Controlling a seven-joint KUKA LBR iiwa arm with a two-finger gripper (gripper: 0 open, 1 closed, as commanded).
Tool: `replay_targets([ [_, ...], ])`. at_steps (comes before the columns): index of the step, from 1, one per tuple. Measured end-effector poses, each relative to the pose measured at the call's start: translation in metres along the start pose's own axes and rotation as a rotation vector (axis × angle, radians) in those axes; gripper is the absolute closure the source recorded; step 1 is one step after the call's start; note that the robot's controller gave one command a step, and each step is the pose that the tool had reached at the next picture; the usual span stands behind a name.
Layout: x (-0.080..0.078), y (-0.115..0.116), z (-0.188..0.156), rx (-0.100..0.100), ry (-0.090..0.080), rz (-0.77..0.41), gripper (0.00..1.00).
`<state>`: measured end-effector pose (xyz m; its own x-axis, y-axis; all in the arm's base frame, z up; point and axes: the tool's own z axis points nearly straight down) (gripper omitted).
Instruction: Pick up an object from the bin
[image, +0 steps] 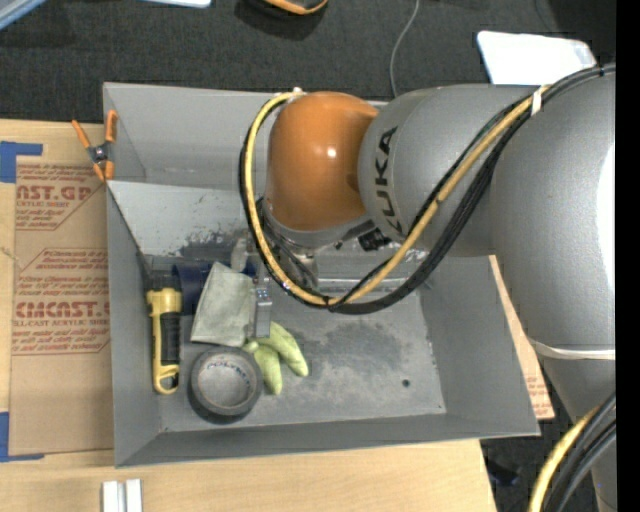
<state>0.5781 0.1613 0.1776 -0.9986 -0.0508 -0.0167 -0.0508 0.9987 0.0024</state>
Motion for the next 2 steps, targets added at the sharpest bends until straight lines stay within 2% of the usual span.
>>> replay_targets([
  [1,0.005,-0.004,-0.001,0.000,0.005,0.104,0.00],
  [2,0.001,-0.006,0.027,0.000,0.001,-0.056,0.00],
])
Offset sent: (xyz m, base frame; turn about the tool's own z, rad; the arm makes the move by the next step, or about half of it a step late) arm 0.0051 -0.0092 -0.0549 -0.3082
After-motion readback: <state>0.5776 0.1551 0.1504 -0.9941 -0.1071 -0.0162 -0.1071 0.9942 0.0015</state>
